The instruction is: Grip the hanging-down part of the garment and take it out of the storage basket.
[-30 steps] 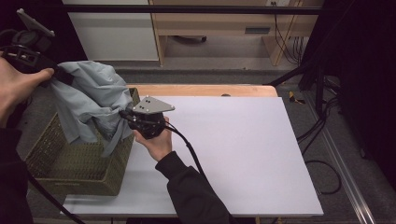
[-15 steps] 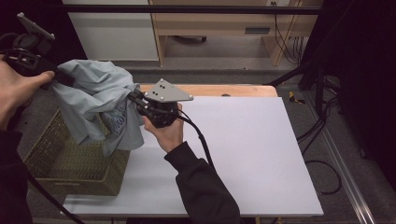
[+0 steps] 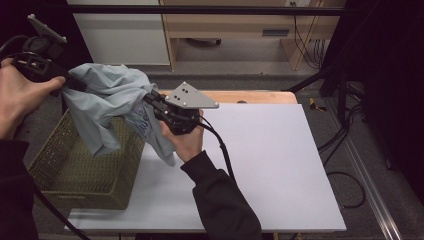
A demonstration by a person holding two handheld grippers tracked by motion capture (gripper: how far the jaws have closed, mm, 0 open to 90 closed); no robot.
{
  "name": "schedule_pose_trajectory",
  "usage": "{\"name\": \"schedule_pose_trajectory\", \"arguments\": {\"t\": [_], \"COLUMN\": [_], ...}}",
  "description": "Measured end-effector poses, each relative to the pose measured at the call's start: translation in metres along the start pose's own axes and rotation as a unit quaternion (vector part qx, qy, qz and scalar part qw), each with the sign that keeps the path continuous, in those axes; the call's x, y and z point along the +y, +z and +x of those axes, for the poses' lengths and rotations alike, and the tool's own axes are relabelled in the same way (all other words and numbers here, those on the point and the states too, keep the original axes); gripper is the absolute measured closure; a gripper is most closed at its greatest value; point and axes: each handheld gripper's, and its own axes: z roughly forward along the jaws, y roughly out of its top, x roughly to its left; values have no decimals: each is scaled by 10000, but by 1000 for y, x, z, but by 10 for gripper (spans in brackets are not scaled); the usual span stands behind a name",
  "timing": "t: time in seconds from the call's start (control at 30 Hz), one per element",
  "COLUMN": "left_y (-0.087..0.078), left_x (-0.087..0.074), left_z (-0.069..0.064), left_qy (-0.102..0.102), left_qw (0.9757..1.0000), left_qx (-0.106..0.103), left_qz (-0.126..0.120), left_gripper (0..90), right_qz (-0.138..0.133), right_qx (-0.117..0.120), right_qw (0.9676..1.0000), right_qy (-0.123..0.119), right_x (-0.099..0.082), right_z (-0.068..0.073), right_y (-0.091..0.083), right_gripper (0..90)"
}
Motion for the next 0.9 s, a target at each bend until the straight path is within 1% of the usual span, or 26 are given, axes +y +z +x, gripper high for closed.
{"name": "schedule_pose_trajectory", "arguments": {"t": [0.1, 0.13, 0.17, 0.23, 0.3, 0.37, 0.5, 0.57, 0.63, 0.67, 0.7, 0.77, 0.8, 0.83, 0.9], "left_y": [4, 5, 6, 8, 10, 12, 17, 19, 20, 21, 21, 22, 22, 22, 23], "left_x": [0, 0, 0, 0, 0, -1, -3, -4, -4, -4, -3, -3, -2, -2, -1], "left_z": [-1, -2, -2, -4, -5, -6, -8, -9, -10, -10, -11, -11, -12, -12, -12], "left_qy": [25, 28, 46, 59, 79, 95, 135, 144, 153, 158, 165, 168, 172, 168, 153], "left_qw": [10000, 10000, 10000, 9999, 9999, 9999, 9998, 9997, 9997, 9997, 9996, 9996, 9996, 9996, 9996], "left_qx": [-8, -12, -17, -17, -38, -59, -124, -136, -141, -145, -142, -162, -160, -159, -160], "left_qz": [45, 54, 73, 87, 104, 132, 122, 127, 143, 152, 151, 155, 158, 156, 162], "left_gripper": [845, 845, 846, 846, 845, 846, 846, 846, 845, 846, 845, 846, 846, 845, 845], "right_qz": [241, 356, 409, 613, 758, 928, 1082, 1204, 1305, 1370, 1441, 1495, 1529, 1522, 1525], "right_qx": [66, 102, 105, 171, 197, 261, 252, 222, 256, 228, 180, 195, 242, 283, 324], "right_qw": [9997, 9993, 9990, 9977, 9966, 9947, 9927, 9913, 9894, 9888, 9878, 9870, 9862, 9861, 9860], "right_qy": [51, 112, 111, 211, 252, 347, 474, 490, 578, 538, 554, 560, 592, 607, 598], "right_x": [-14, -23, -28, -46, -62, -77, -99, -106, -111, -113, -114, -115, -115, -114, -112], "right_z": [-2, -2, -3, -3, -2, -1, 1, 2, 4, 4, 5, 4, 4, 3, 3], "right_y": [-2, -3, -3, -4, -4, -4, -2, 0, 2, 3, 3, 0, -4, -9, -20], "right_gripper": [859, 857, 856, 852, 849, 845, 826, 792, 720, 659, 591, 504, 425, 359, 282]}}
